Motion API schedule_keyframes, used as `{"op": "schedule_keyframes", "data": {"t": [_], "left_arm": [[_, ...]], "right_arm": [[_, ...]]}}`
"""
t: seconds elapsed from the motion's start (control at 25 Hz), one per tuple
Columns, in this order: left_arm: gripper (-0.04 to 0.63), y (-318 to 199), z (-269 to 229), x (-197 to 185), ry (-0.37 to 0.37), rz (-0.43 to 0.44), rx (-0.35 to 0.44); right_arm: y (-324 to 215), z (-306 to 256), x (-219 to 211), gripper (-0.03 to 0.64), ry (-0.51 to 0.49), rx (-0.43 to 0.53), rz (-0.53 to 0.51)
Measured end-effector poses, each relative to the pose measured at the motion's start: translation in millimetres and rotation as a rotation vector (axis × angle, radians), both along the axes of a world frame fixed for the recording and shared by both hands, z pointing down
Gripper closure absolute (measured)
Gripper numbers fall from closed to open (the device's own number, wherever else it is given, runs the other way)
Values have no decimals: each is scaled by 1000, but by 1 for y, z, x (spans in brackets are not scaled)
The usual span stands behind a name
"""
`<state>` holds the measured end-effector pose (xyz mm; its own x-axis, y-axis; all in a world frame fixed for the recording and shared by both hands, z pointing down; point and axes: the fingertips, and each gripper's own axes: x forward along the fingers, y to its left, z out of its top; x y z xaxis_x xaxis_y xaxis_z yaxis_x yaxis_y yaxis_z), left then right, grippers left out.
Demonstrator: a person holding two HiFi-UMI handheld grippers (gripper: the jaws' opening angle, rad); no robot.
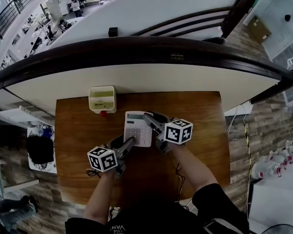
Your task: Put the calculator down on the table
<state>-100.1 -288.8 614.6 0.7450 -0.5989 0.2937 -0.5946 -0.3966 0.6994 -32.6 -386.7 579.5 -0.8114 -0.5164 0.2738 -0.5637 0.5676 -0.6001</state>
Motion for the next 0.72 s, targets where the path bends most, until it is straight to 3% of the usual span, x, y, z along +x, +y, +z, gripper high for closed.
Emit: {"op": "schedule_keyframes", "data": {"t": [0.24, 0.44, 0.72], "left_arm": [[416, -36, 13, 3, -44, -43, -4], [402, -59, 19, -1, -137, -67, 22], [400, -81, 30, -4, -174, -101, 12]], "right_arm": [[-38, 9, -3, 534, 28, 31, -24], [-61, 15, -6, 529, 55, 56, -32], [-85, 26, -14, 529, 69, 87, -62]]}}
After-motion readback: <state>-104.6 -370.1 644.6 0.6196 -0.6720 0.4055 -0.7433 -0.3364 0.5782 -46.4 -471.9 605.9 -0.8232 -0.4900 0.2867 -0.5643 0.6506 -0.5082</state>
